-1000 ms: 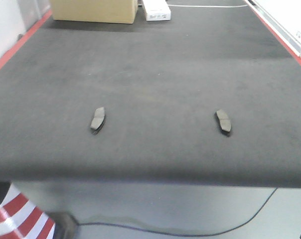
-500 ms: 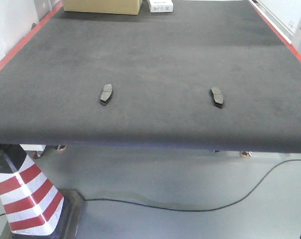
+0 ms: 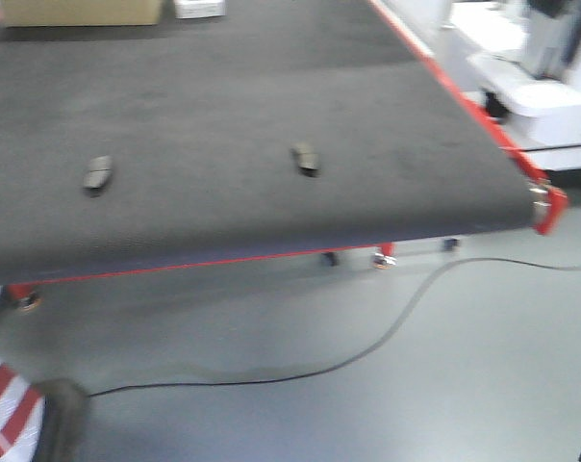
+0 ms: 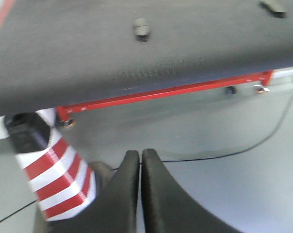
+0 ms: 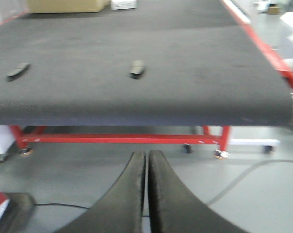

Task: Move and align brake pads A on conveyor
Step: 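Back away and turn the base from the conveyor, then drive along the yellow floor line past the green floor sign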

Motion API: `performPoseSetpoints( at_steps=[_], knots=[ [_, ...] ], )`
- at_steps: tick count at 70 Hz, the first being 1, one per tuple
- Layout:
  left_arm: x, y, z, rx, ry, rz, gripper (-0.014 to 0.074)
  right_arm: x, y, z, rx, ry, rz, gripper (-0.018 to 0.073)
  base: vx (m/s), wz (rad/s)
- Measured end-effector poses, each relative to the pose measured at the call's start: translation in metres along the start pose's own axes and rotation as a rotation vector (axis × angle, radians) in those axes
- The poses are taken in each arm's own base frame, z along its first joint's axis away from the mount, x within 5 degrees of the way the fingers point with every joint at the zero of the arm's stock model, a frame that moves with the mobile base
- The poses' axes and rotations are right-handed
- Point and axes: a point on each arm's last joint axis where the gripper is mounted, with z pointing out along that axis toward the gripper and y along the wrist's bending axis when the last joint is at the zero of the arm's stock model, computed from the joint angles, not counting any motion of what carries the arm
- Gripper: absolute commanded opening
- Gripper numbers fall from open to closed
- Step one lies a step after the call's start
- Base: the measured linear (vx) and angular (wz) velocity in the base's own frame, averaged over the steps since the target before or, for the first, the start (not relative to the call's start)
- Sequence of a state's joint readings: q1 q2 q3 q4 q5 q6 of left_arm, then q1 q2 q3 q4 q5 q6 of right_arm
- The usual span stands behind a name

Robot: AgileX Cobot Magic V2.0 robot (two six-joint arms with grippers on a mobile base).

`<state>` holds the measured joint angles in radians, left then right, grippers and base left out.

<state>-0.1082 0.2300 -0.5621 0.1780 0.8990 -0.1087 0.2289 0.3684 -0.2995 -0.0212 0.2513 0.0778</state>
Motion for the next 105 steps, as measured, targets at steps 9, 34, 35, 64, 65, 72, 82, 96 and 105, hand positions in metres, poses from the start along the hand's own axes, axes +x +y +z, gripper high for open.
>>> performPoseSetpoints(
  at_steps=[9, 34, 35, 64, 65, 72, 82, 96, 105],
  knots=[
    [0.0007, 0.0001, 0.0, -0.001, 0.008, 0.0, -0.0006, 0.0, 0.0, 0.0, 0.0, 0.0, 0.0, -0.0001, -0.09, -0.64],
    [0.0007, 0.0001, 0.0, -0.001, 0.008, 0.0, -0.0006, 0.0, 0.0, 0.0, 0.0, 0.0, 0.0, -0.0001, -0.06, -0.66],
    [0.0007, 0.0001, 0.0, -0.001, 0.008, 0.0, -0.0006, 0.0, 0.0, 0.0, 0.0, 0.0, 0.0, -0.0001, -0.01, -0.62],
    [0.0007, 0.0001, 0.0, -0.001, 0.008, 0.0, -0.0006, 0.0, 0.0, 0.0, 0.0, 0.0, 0.0, -0.0001, 0.02, -0.62],
    [0.0007, 0.0001, 0.0, -0.001, 0.008, 0.0, -0.0006, 0.0, 0.0, 0.0, 0.0, 0.0, 0.0, -0.0001, 0.04, -0.58],
    [0.0007, 0.0001, 0.0, -0.001, 0.008, 0.0, -0.0006, 0.0, 0.0, 0.0, 0.0, 0.0, 0.0, -0.0001, 0.04, -0.57],
    [0.0007, 0.0001, 0.0, -0.001, 0.008, 0.0, -0.0006, 0.0, 0.0, 0.0, 0.0, 0.0, 0.0, -0.0001, 0.05, -0.6],
    [0.0007, 0.0001, 0.0, -0.001, 0.008, 0.0, -0.0006, 0.0, 0.0, 0.0, 0.0, 0.0, 0.0, -0.0001, 0.06, -0.66],
    [0.0007, 0.0001, 0.0, -0.001, 0.008, 0.0, -0.0006, 0.0, 0.0, 0.0, 0.0, 0.0, 0.0, -0.0001, 0.07, -0.65]
  ],
)
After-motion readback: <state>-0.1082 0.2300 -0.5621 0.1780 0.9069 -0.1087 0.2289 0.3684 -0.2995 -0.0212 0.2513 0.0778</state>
